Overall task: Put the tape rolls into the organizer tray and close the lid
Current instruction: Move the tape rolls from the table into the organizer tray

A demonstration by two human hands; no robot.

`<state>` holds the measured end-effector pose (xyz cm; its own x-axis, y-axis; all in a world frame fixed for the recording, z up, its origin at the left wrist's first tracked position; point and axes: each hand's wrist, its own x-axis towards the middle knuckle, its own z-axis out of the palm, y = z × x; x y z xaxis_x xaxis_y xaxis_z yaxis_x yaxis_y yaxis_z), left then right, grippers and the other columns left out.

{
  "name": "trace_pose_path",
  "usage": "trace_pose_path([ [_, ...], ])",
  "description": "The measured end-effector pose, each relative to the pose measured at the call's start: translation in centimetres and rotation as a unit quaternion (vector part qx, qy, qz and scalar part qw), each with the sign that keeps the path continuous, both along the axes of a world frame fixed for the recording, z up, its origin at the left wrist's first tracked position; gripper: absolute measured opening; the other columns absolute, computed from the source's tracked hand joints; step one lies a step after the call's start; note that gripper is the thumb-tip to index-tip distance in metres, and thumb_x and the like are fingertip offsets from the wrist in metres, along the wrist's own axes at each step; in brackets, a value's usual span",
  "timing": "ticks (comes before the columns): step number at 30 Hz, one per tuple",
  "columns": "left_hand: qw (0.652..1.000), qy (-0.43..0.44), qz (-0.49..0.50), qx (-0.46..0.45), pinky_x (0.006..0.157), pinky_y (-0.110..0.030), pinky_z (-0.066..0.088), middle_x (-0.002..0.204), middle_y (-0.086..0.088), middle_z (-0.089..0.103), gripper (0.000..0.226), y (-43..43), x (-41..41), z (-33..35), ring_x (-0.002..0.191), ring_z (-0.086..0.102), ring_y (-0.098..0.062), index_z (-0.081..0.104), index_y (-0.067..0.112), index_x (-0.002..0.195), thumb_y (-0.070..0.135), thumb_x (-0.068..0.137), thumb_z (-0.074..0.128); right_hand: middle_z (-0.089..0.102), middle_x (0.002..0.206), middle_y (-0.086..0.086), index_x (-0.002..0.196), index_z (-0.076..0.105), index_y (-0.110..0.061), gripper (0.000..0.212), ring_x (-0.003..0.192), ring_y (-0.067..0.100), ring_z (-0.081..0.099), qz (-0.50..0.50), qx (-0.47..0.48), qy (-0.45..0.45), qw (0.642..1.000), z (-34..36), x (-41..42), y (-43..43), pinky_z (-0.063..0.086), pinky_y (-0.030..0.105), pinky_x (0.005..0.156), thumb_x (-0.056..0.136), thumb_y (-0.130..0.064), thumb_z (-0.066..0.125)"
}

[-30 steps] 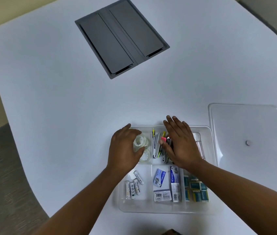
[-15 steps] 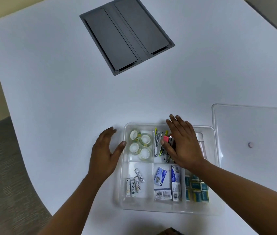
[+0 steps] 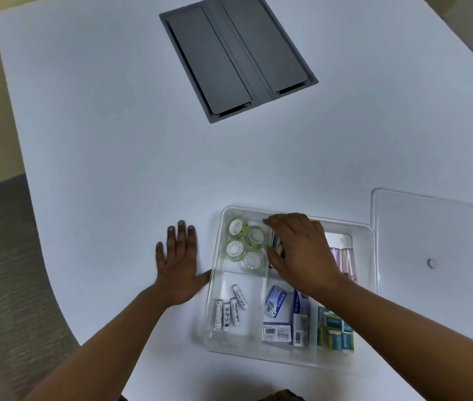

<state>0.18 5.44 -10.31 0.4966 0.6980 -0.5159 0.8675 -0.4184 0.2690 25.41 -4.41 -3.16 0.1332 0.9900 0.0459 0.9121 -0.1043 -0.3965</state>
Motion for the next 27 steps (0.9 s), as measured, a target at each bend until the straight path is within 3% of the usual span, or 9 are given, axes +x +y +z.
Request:
trace_pose_path([
  [2, 1.000, 0.008, -0.004, -0.015, 0.110, -0.052, -0.019, 0.141, 0.002, -0.050, 0.107, 0.1, 0.0, 0.0, 0.131, -0.045, -0.021, -0.040, 0.021, 0.134, 0.069, 0.083, 0.041, 0.065, 0.097, 0.003, 0.105, 0.070, -0.018, 0.032, 0.093, 0.028, 0.058, 0.011, -0.013, -0.041, 0.999, 0.0, -0.8, 0.7, 0.044, 0.040, 0.076, 0.075, -0.025, 0.072],
  [4, 0.999, 0.018, -0.007, -0.033, 0.108, -0.051, -0.021, 0.138, 0.002, -0.053, 0.106, 0.2, 0.0, 0.1, 0.130, -0.047, -0.021, -0.042, 0.022, 0.132, 0.071, 0.082, 0.038, 0.063, 0.089, 0.003, 0.097, 0.073, -0.018, 0.023, 0.087, 0.028, 0.056, 0.012, -0.054, -0.074, 0.996, -0.1, -1.5, 1.6, 0.042, 0.039, 0.074, 0.075, -0.025, 0.071],
  [7, 0.997, 0.035, -0.010, -0.060, 0.107, -0.051, -0.023, 0.137, 0.002, -0.055, 0.106, 0.5, 0.3, 0.5, 0.129, -0.048, -0.023, -0.044, 0.022, 0.129, 0.072, 0.082, 0.037, 0.060, 0.091, 0.003, 0.091, 0.072, -0.019, 0.019, 0.091, 0.026, 0.051, 0.022, -0.121, -0.104, 0.987, -0.5, -2.2, 2.7, 0.034, 0.037, 0.078, 0.079, -0.030, 0.063],
  [11, 0.995, 0.051, -0.012, -0.084, 0.107, -0.051, -0.023, 0.137, -0.001, -0.053, 0.108, 0.7, 0.7, 1.2, 0.130, -0.046, -0.026, -0.043, 0.021, 0.129, 0.074, 0.081, 0.038, 0.058, 0.094, -0.001, 0.088, 0.071, -0.022, 0.017, 0.093, 0.022, 0.047, 0.037, -0.170, -0.135, 0.975, -0.7, -2.7, 3.4, 0.024, 0.034, 0.074, 0.076, -0.022, 0.058],
  [21, 0.983, 0.093, -0.047, -0.150, 0.108, -0.056, -0.019, 0.131, -0.005, -0.056, 0.121, 2.1, 1.0, 1.8, 0.127, -0.047, -0.031, -0.047, 0.021, 0.122, 0.076, 0.075, 0.049, 0.063, 0.084, 0.001, 0.089, 0.074, -0.023, 0.021, 0.084, 0.026, 0.055, 0.039, -0.137, -0.123, 0.982, 0.4, -3.2, 2.2, 0.036, 0.036, 0.074, 0.069, -0.023, 0.068],
  [27, 0.983, 0.097, -0.048, -0.149, 0.108, -0.056, -0.019, 0.133, -0.005, -0.055, 0.120, 2.1, 1.0, 1.9, 0.126, -0.047, -0.031, -0.047, 0.023, 0.122, 0.075, 0.075, 0.050, 0.061, 0.088, -0.001, 0.085, 0.069, -0.023, 0.014, 0.091, 0.024, 0.054, 0.091, -0.265, -0.178, 0.943, 1.5, -3.9, 2.7, 0.034, 0.037, 0.080, 0.075, -0.018, 0.061],
])
